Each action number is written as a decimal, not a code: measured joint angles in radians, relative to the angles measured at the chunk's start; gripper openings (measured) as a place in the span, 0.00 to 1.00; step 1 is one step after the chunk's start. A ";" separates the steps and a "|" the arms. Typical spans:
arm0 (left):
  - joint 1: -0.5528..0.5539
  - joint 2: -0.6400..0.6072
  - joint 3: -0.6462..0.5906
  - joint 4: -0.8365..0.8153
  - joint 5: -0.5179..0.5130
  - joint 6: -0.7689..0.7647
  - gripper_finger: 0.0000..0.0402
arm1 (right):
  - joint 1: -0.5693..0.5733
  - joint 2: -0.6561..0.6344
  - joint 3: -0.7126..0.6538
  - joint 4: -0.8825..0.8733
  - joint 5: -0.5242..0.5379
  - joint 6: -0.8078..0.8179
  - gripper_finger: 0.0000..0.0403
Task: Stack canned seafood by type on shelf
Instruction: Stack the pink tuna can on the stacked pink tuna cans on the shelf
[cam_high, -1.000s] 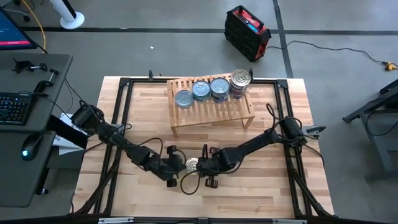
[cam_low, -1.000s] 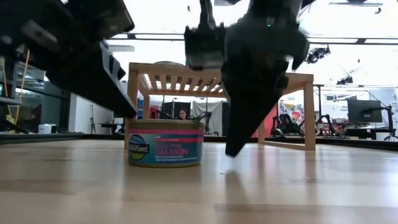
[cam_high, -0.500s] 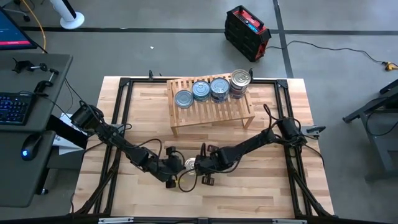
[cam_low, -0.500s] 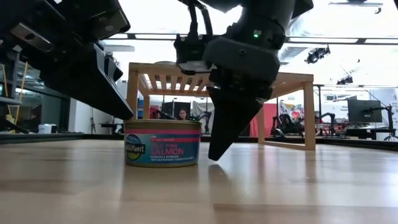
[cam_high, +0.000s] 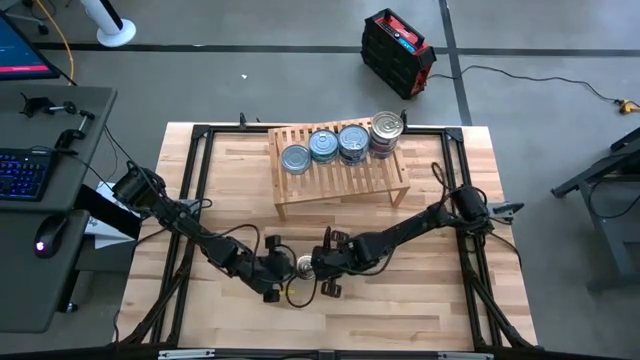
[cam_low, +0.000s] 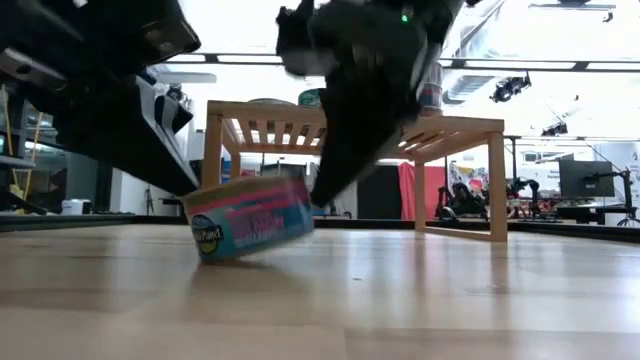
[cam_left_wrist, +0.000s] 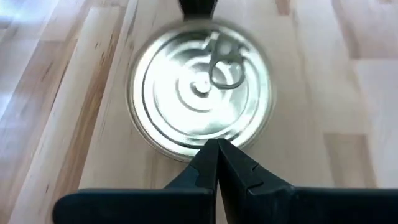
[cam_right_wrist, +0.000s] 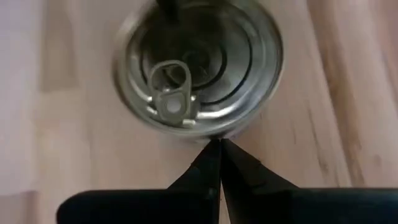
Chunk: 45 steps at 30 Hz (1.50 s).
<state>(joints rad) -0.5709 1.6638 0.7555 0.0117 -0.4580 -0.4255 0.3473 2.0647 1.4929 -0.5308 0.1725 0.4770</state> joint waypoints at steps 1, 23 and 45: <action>0.000 0.000 0.000 -0.009 0.000 0.000 0.00 | 0.000 -0.011 0.000 0.004 0.005 0.000 0.00; -0.007 0.093 -0.003 0.044 0.010 -0.124 0.00 | -0.010 -0.058 0.002 0.205 0.006 0.016 0.00; -0.028 0.130 -0.002 0.269 0.011 -0.109 0.00 | -0.033 -0.228 0.045 0.012 0.174 -0.056 0.00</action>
<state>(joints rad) -0.5990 1.7939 0.7532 0.2804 -0.4473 -0.5349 0.3145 1.8368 1.5383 -0.5188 0.3469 0.4213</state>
